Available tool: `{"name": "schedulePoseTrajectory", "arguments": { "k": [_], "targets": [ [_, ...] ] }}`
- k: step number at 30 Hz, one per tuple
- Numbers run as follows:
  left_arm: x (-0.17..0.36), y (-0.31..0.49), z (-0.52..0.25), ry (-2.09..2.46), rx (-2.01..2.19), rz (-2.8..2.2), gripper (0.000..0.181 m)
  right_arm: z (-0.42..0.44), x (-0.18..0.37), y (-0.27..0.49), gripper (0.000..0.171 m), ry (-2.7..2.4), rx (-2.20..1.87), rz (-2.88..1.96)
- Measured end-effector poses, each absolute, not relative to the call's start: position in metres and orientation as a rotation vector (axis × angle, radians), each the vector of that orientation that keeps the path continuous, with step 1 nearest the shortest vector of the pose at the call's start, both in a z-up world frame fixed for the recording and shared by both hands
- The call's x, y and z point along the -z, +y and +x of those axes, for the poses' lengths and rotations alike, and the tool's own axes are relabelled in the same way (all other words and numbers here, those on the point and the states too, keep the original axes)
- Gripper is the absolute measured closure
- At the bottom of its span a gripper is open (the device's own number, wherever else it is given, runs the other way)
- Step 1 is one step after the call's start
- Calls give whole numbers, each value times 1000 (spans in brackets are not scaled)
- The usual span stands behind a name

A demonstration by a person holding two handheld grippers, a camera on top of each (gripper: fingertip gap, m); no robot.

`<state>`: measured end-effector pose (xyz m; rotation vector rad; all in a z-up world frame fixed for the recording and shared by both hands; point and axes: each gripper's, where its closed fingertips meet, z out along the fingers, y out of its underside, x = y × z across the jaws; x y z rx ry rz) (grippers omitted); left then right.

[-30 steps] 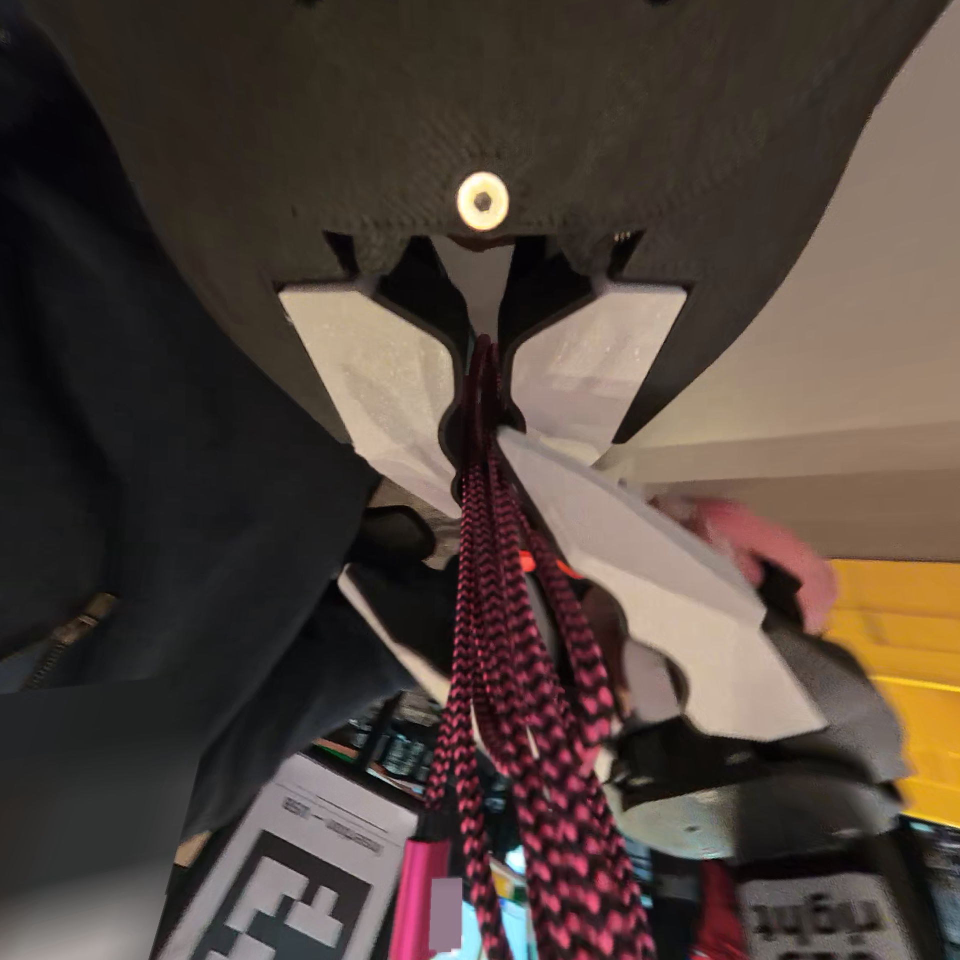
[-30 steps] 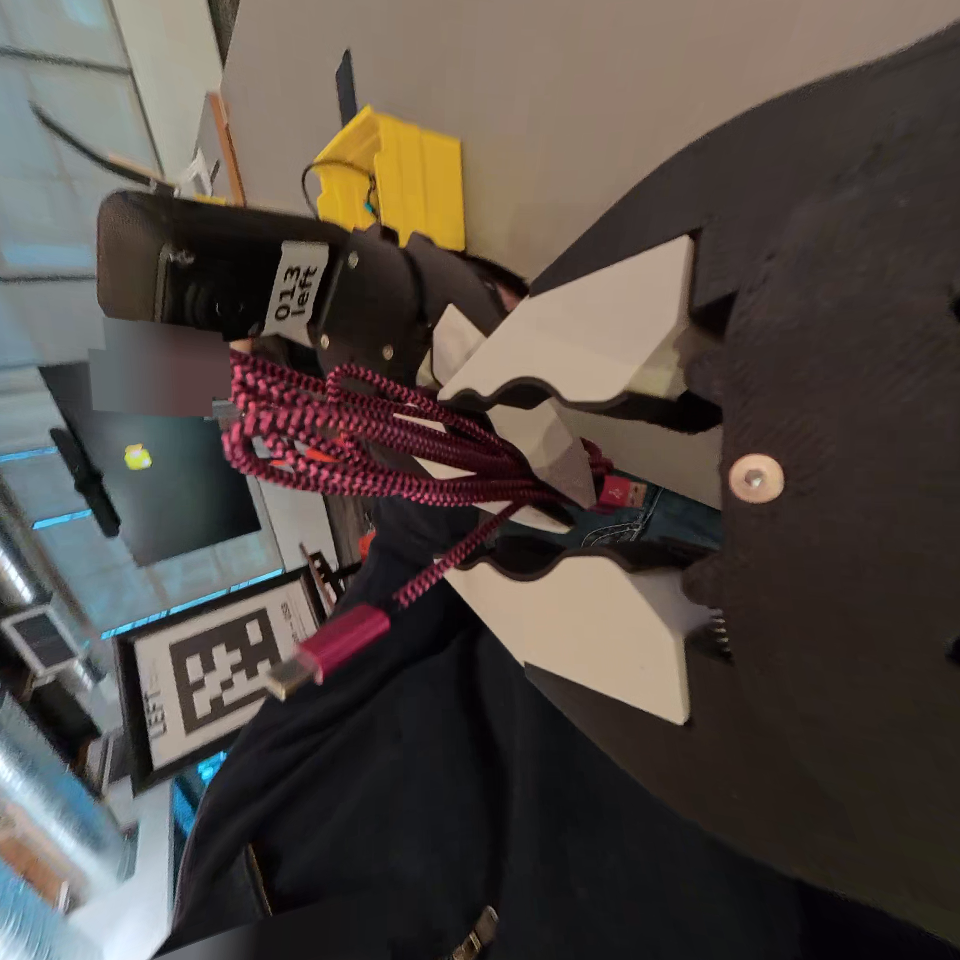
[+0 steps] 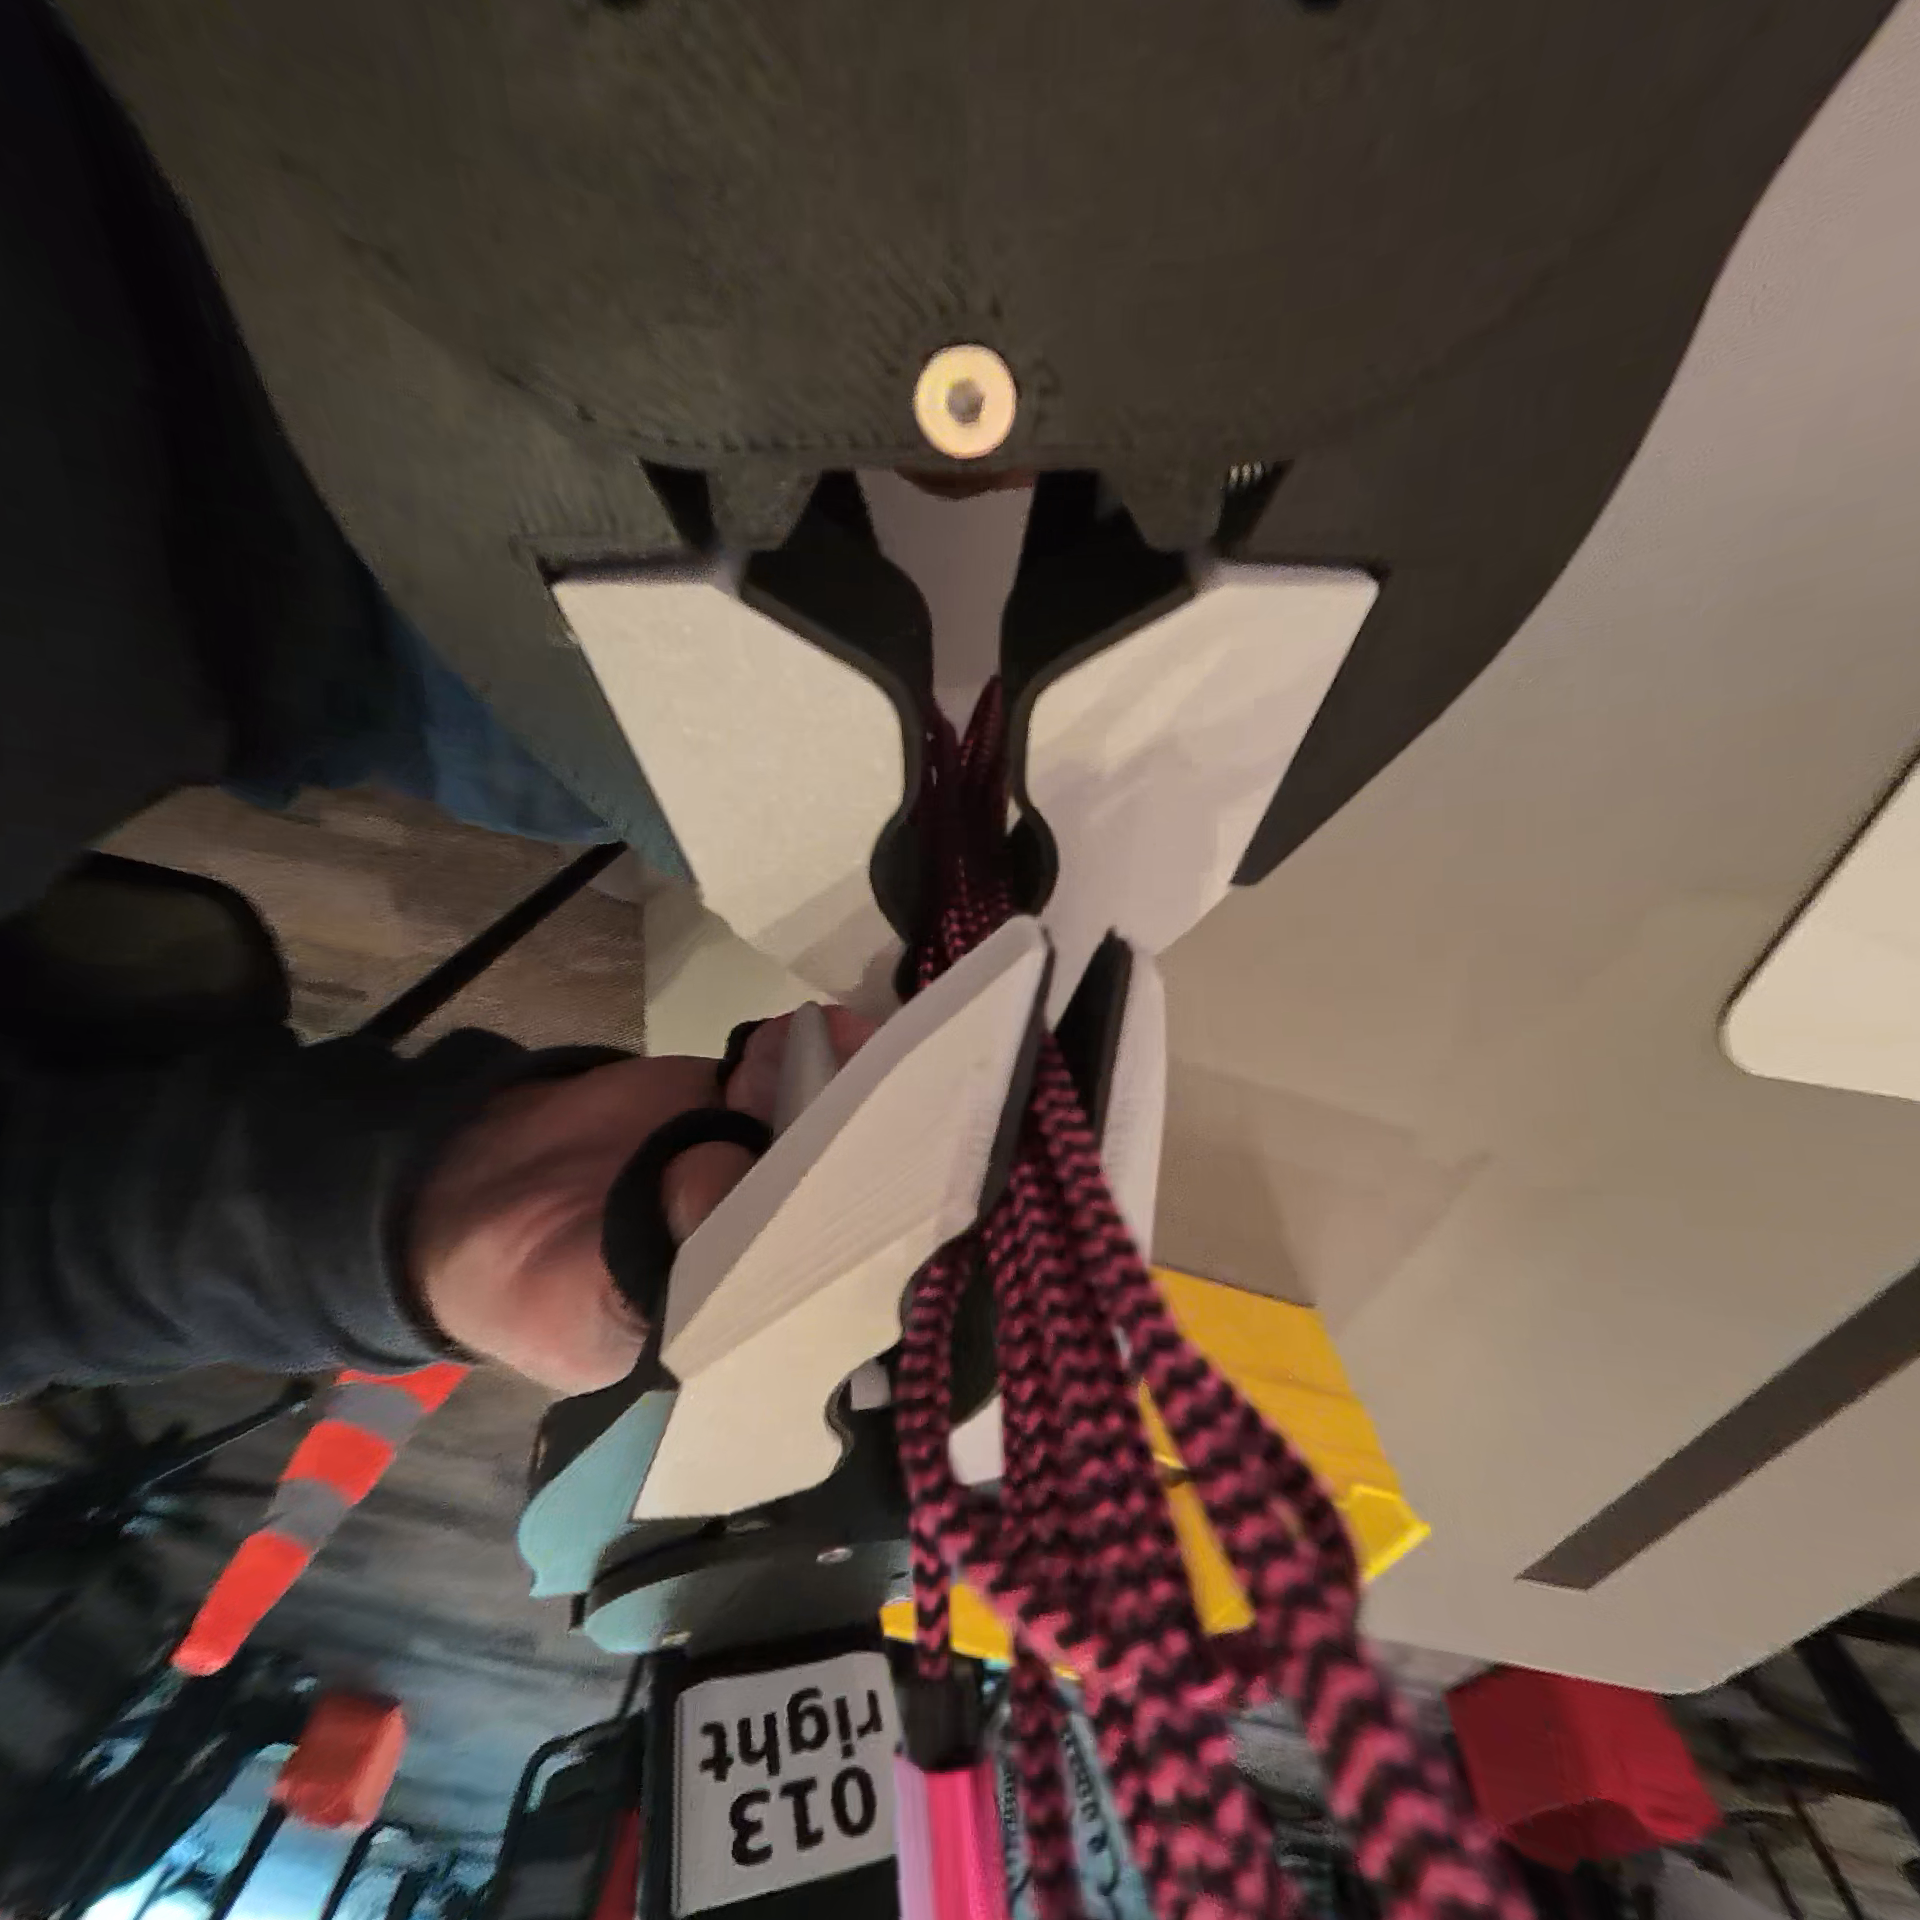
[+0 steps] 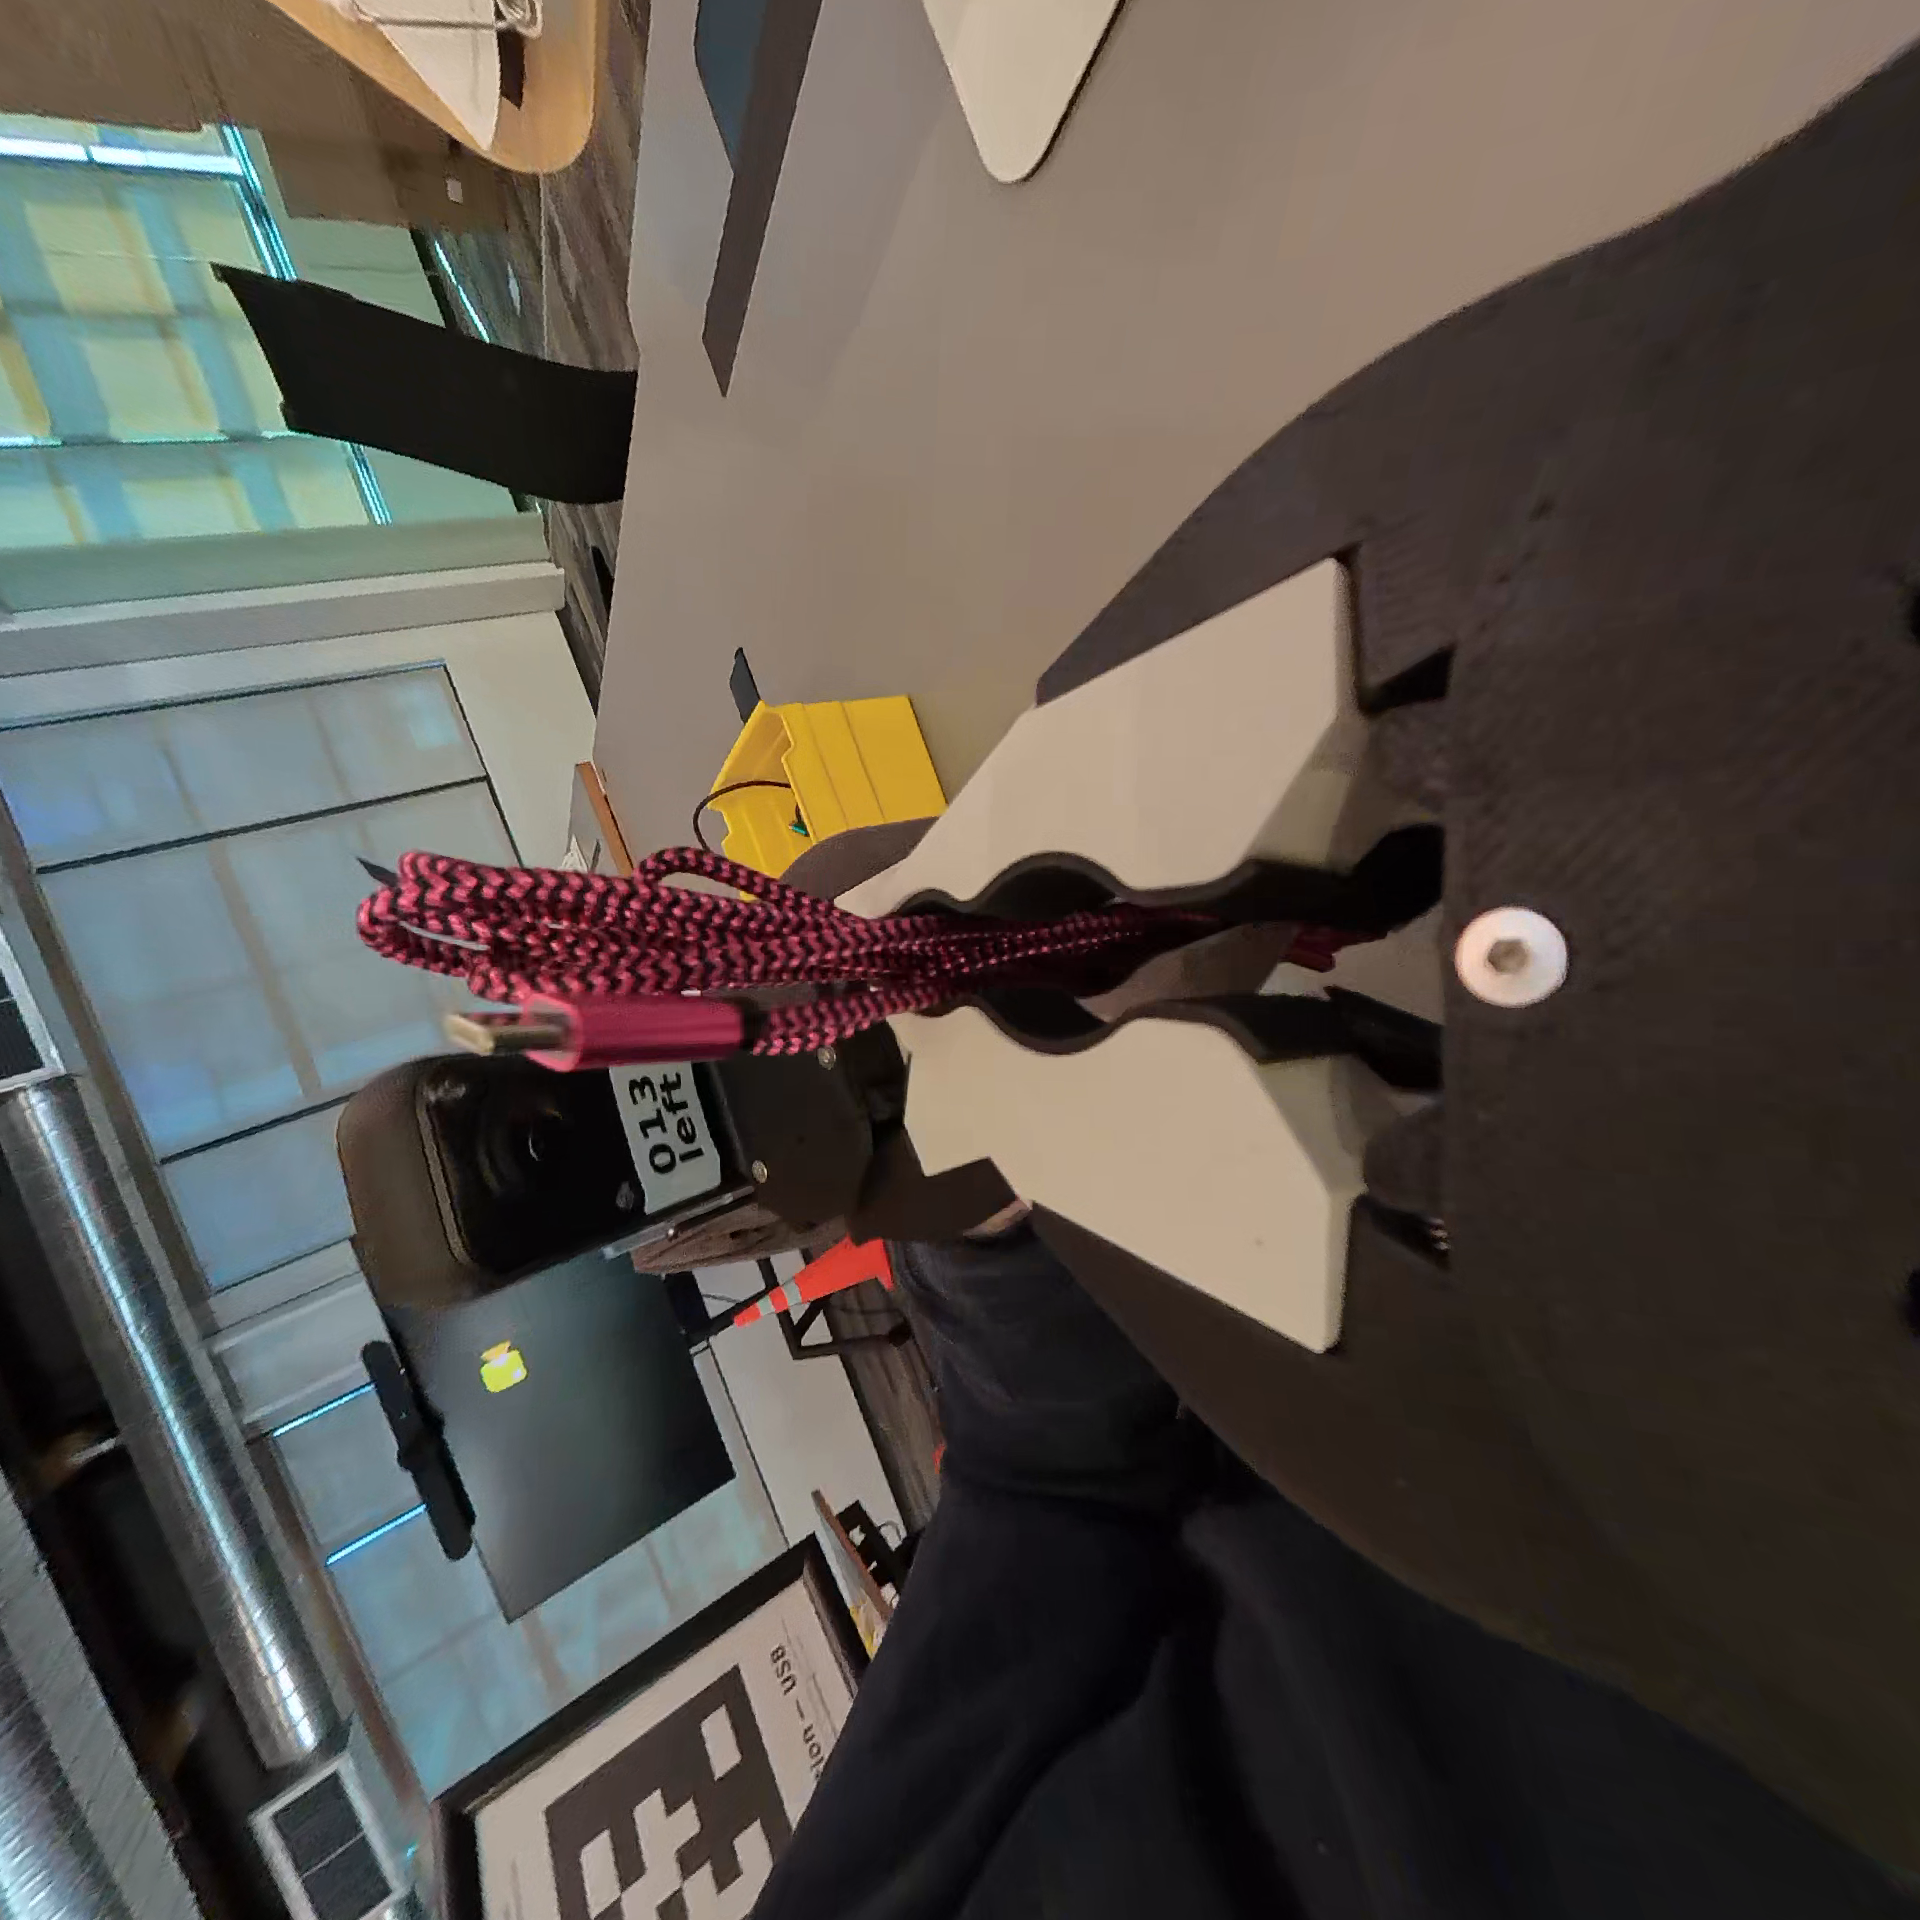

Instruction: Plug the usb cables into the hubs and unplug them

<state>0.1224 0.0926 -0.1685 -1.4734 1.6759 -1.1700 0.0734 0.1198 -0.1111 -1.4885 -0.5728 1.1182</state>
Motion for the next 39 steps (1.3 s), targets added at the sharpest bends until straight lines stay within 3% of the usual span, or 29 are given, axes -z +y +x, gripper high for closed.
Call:
{"name": "schedulePoseTrajectory", "arguments": {
  "k": [2, 6, 10, 11, 14, 19, 23, 26, 29, 31, 33, 35, 36, 39],
  "targets": [
    [165, 84, 119, 1692, 1296, -1462, 175, 71, 108, 113, 166, -607, -1144, -1478],
    [153, 54, 104, 1879, 1556, -1345, 176, 67, 102, 86, 146, -791, -1306, -1398],
    [143, 23, 87, 2054, 1833, -1146, 176, 55, 106, 71, 115, -976, -1312, -1373],
    [144, 17, 84, 2105, 1868, -1119, 176, 53, 105, 69, 116, -1004, -1301, -1365],
    [138, 4, 75, 2172, 2003, -988, 176, 45, 100, 46, 146, -1133, -1341, -1261],
    [136, -15, 58, 2280, 2257, -777, 176, 39, 102, 23, 150, -1250, -1435, -1153],
    [134, -12, 64, 2201, 2348, -763, 173, 40, 101, 28, 164, -1213, -1398, -1159],
    [138, 8, 80, 2079, 2209, -942, 154, 50, 104, 47, 167, -1098, -1310, -1256],
    [161, 34, 100, 2027, 1736, -1196, 128, 65, 105, 67, 167, -942, -1265, -1325],
    [160, 49, 110, 1927, 1495, -1262, 124, 71, 111, 78, 167, -882, -1211, -1376],
    [155, 62, 117, 1821, 1348, -1298, 124, 75, 114, 86, 167, -822, -1196, -1402],
    [160, 69, 121, 1793, 1231, -1332, 135, 76, 116, 94, 167, -773, -1158, -1431],
    [162, 65, 121, 1814, 1225, -1322, 149, 75, 115, 95, 167, -763, -1151, -1431],
    [164, 68, 124, 1764, 1273, -1388, 155, 77, 118, 99, 167, -736, -1114, -1455]
  ]
}}
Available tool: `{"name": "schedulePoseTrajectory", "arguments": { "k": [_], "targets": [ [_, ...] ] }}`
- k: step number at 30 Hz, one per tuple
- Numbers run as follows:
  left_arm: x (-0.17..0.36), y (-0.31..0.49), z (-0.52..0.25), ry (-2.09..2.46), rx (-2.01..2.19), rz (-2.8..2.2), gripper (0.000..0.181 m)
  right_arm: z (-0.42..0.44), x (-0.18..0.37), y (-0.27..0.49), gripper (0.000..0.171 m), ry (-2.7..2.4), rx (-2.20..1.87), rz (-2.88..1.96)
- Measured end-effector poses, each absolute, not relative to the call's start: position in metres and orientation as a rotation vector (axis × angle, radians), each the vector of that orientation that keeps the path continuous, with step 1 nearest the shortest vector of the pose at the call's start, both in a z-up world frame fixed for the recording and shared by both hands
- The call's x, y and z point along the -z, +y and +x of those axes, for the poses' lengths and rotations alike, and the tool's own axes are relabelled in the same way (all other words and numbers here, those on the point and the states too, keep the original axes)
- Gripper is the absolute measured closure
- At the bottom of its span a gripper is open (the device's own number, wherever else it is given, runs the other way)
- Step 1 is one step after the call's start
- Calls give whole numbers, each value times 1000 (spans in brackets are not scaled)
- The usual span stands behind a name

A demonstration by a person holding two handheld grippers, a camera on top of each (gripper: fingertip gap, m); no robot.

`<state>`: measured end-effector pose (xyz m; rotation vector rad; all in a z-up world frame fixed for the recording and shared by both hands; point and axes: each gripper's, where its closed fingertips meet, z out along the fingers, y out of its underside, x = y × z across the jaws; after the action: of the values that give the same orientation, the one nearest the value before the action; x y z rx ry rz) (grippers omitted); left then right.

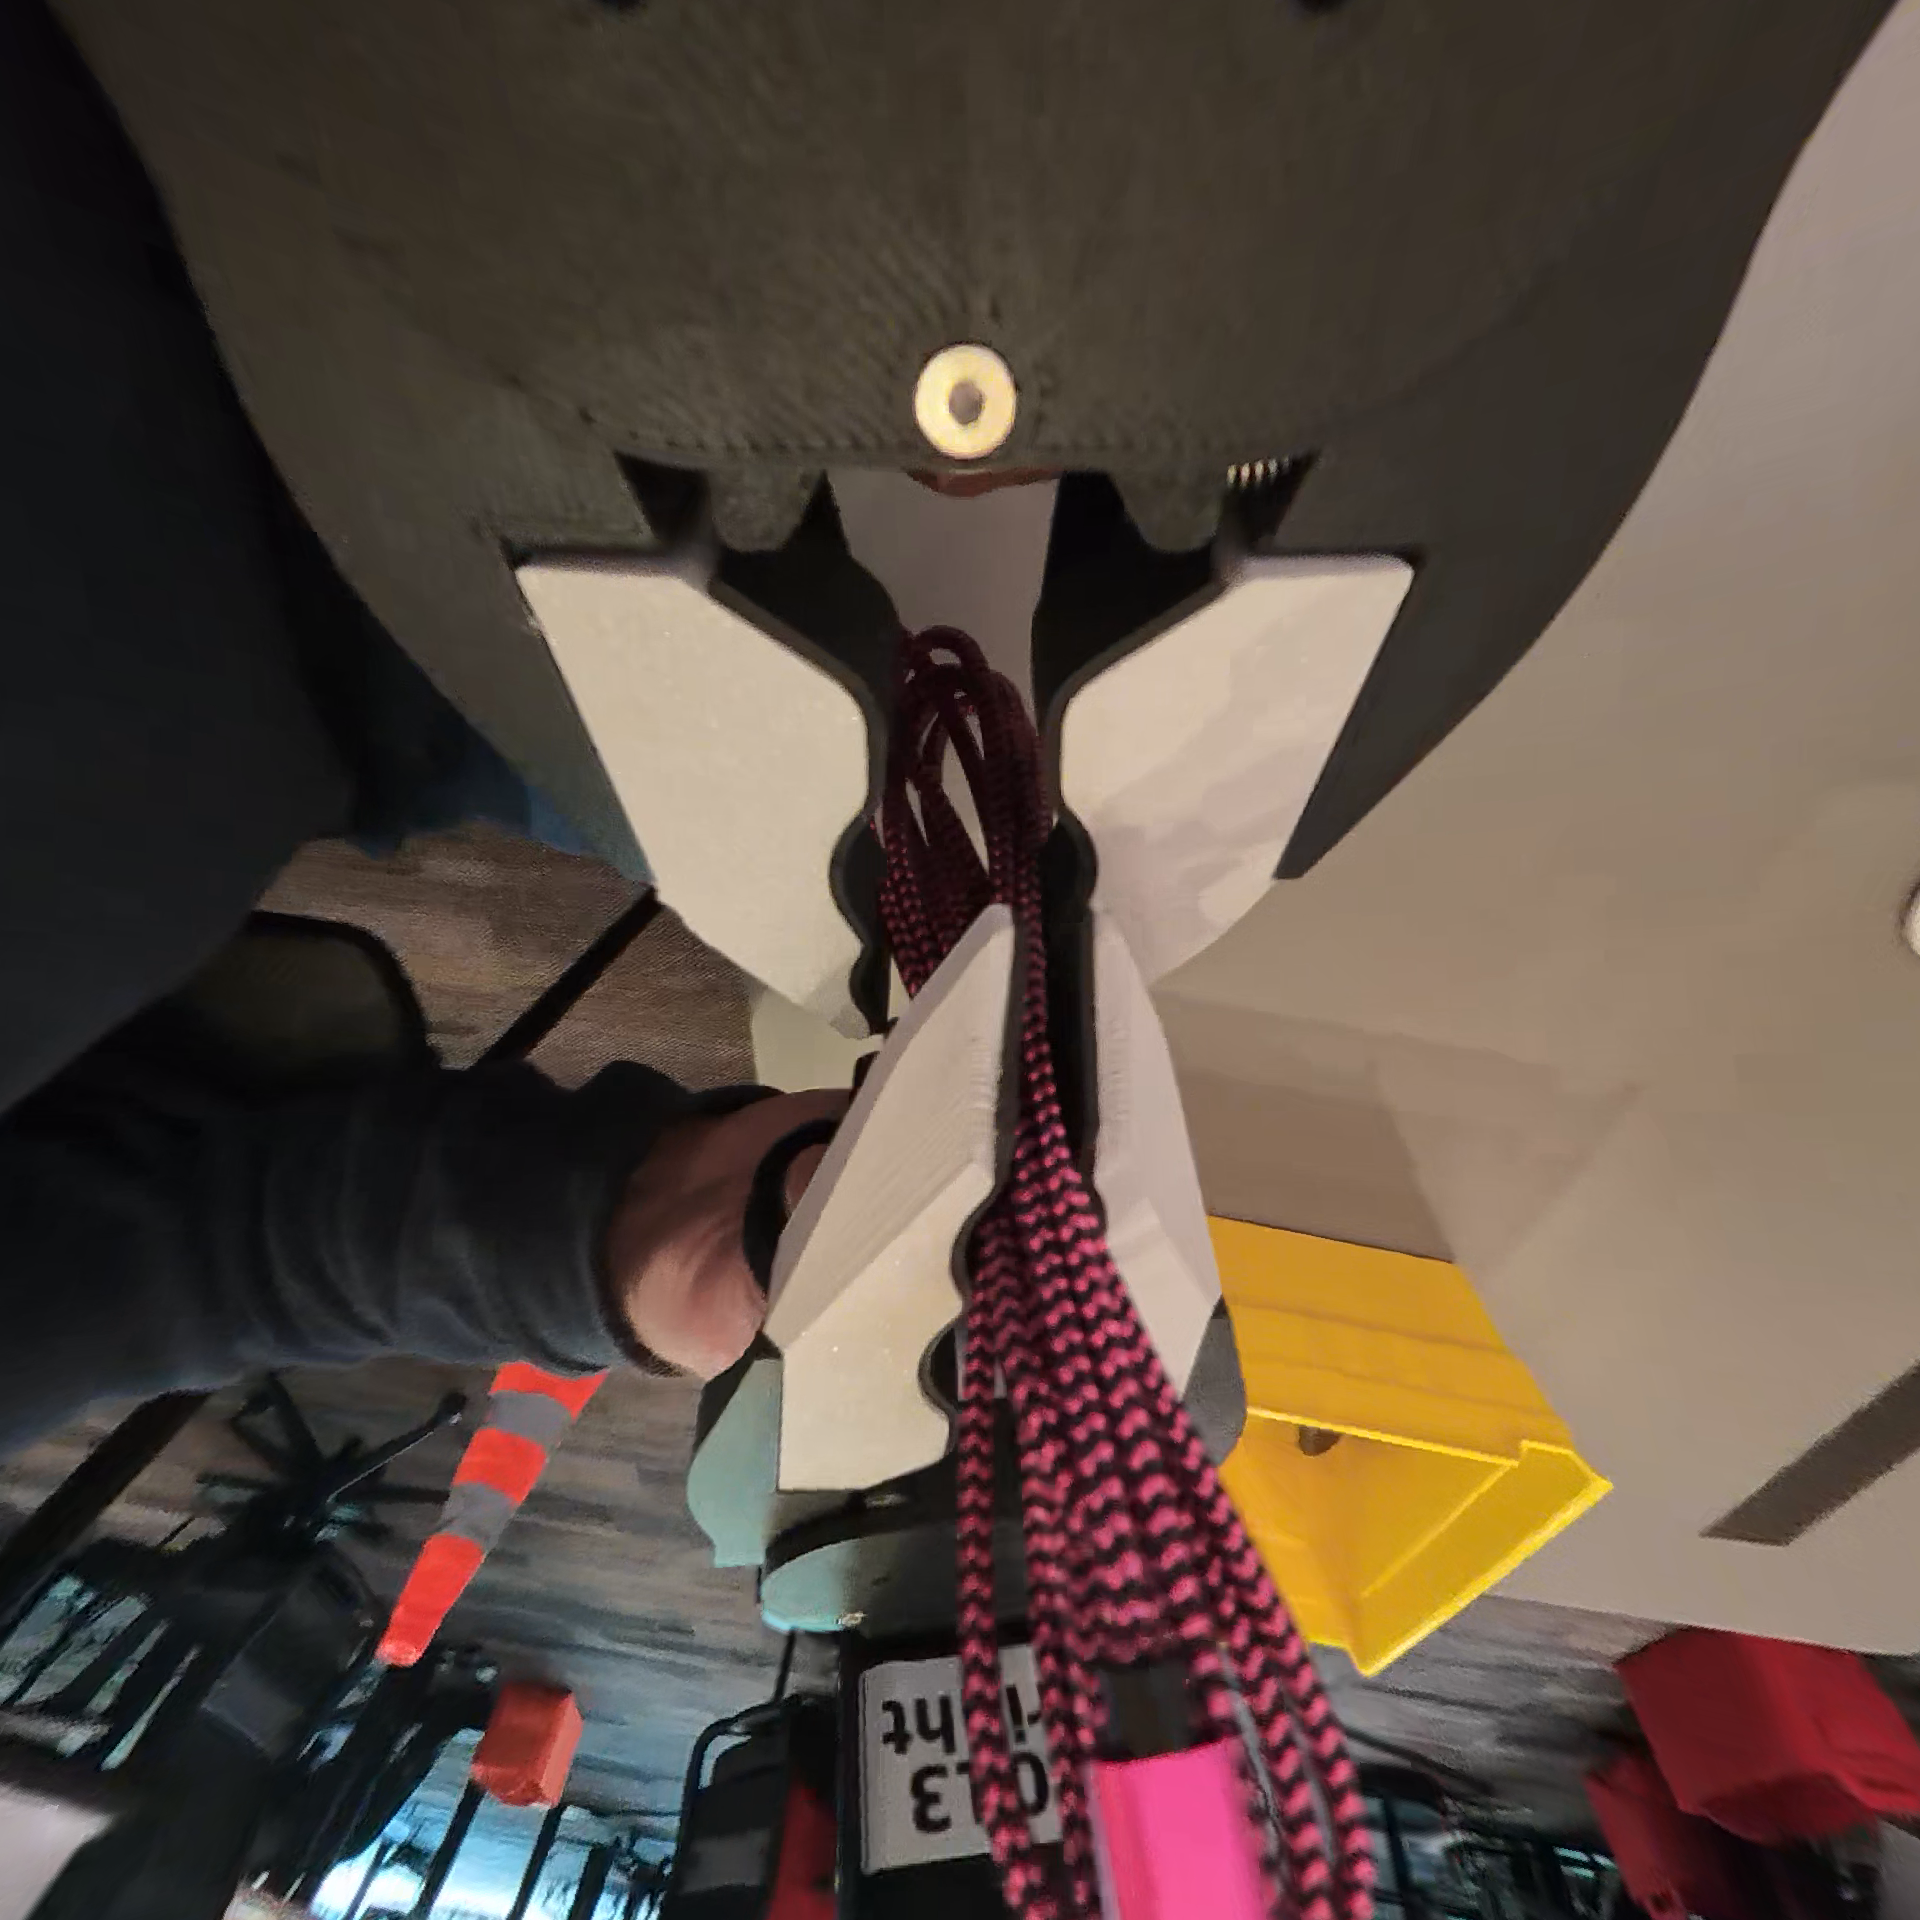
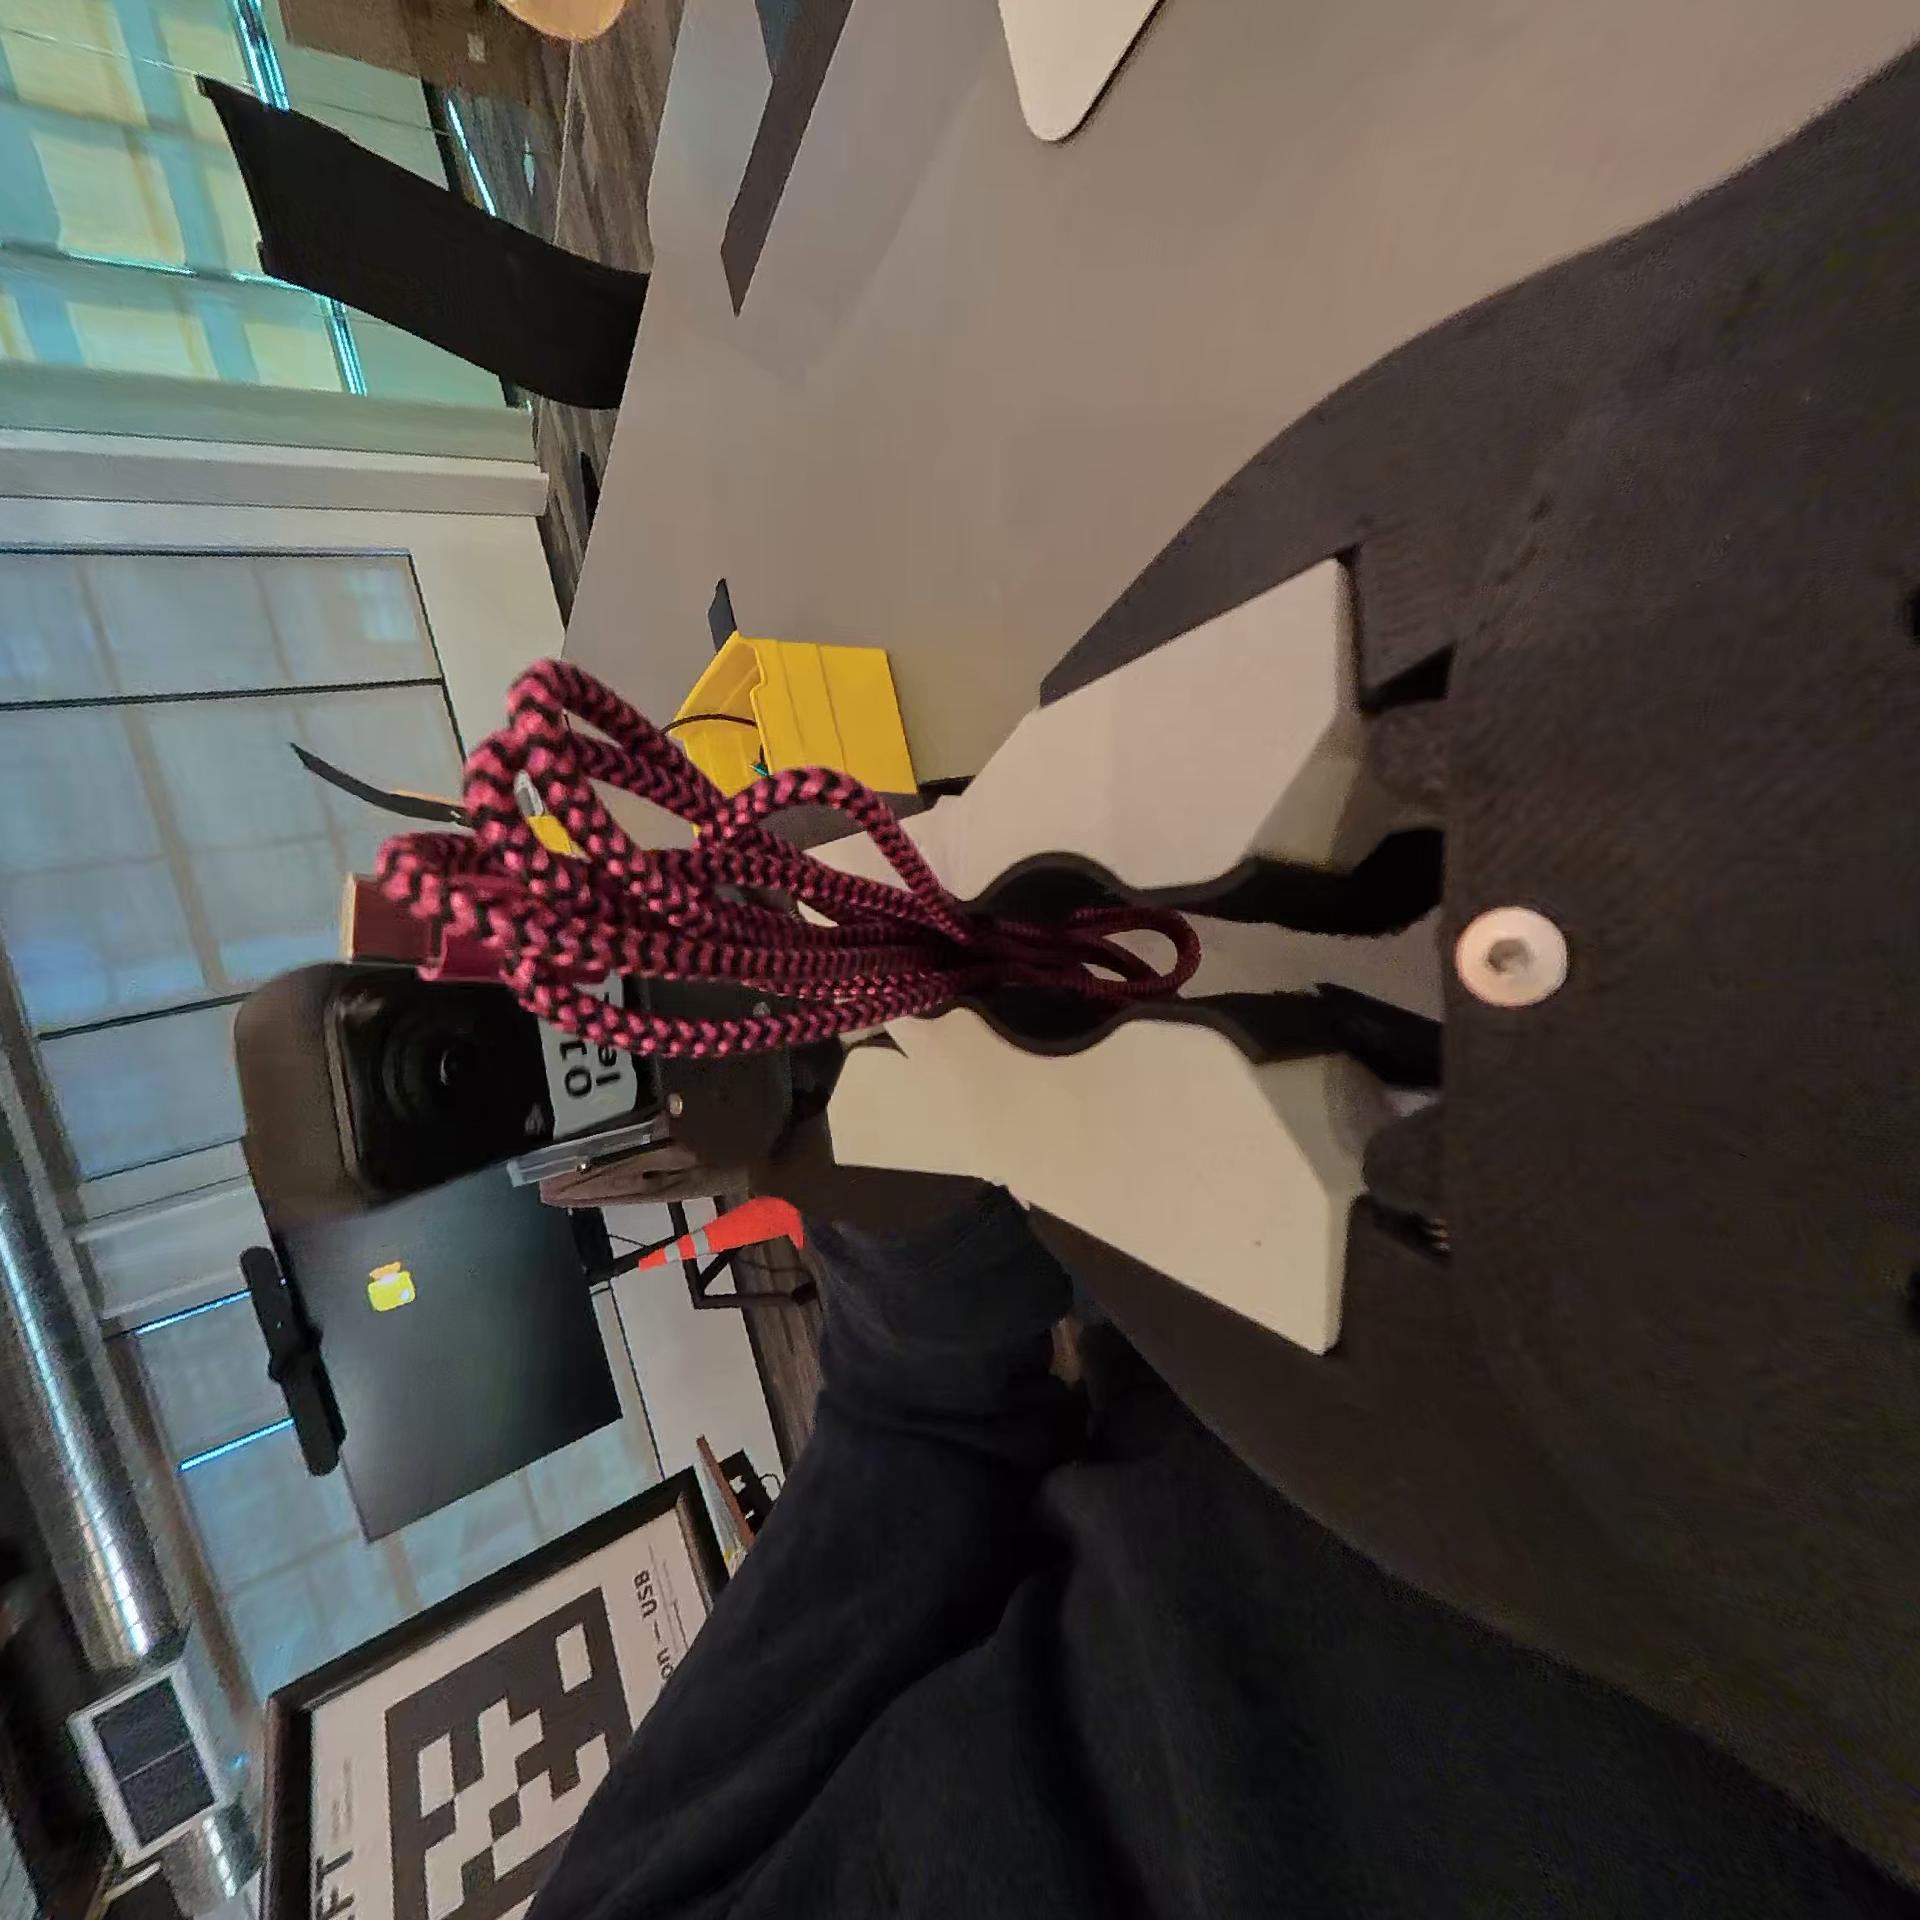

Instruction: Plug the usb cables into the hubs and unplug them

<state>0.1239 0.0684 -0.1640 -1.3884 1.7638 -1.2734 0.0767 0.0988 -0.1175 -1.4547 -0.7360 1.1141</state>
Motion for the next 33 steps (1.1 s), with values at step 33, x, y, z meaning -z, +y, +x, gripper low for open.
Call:
{"name": "schedulePoseTrajectory", "arguments": {
  "k": [33],
  "targets": [
    [186, 106, 87, 1600, 1473, -1605, 172, 198, 127, 46, 163, -624, -479, -1825]
  ]
}}
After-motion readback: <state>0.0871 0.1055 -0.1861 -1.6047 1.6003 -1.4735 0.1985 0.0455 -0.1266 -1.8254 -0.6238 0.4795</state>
